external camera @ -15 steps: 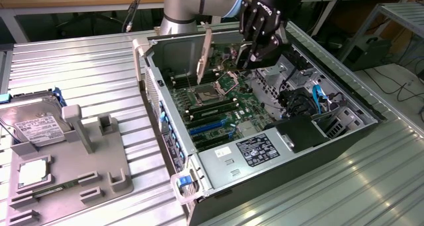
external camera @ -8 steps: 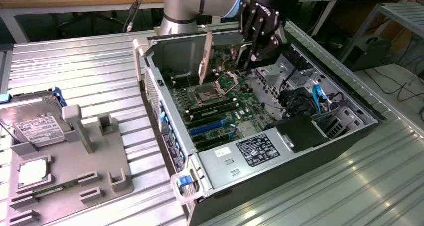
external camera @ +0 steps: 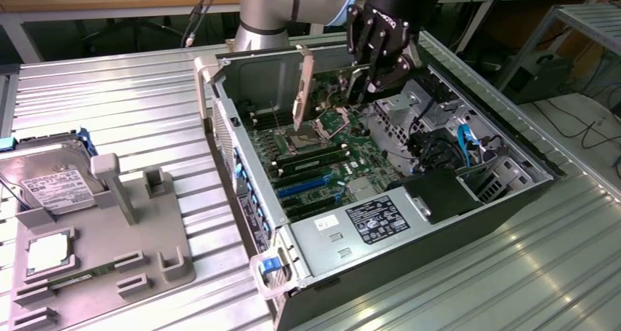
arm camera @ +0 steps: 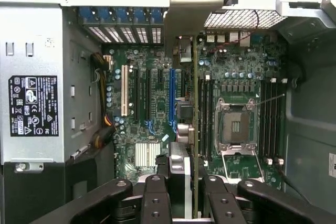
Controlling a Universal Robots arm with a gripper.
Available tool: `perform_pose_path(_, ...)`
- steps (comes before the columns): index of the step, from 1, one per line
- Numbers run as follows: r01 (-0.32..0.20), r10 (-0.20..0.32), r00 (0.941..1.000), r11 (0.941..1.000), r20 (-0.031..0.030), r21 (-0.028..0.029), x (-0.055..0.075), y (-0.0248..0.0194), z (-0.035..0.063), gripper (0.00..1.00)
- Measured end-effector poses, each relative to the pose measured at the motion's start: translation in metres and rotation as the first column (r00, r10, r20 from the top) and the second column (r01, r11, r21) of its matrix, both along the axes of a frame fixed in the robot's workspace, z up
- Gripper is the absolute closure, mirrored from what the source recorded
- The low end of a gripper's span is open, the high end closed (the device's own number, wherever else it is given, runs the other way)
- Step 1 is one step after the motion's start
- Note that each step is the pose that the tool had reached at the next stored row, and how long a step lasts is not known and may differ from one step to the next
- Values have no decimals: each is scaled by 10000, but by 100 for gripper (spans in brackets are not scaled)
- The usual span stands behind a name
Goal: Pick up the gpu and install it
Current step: 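Insert the gpu into the slot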
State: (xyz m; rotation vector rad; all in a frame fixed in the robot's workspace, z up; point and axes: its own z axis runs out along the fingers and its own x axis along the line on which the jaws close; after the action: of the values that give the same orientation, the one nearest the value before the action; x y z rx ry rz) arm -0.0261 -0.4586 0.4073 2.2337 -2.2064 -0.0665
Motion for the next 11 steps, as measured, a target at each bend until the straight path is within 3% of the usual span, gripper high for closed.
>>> perform_pose_path(5, 0, 0, 10000, 10000, 14, 4, 0, 0, -65, 71)
perform_pose_path(7, 1, -1, 10000, 10000, 12, 0, 0, 0, -141, 71)
perform_pose_path(9, 0, 0, 10000, 10000, -77, 5, -1, 1, -175, 71)
perform_pose_path(11, 0, 0, 10000, 10000, -79, 2, -13, 2, -333, 71)
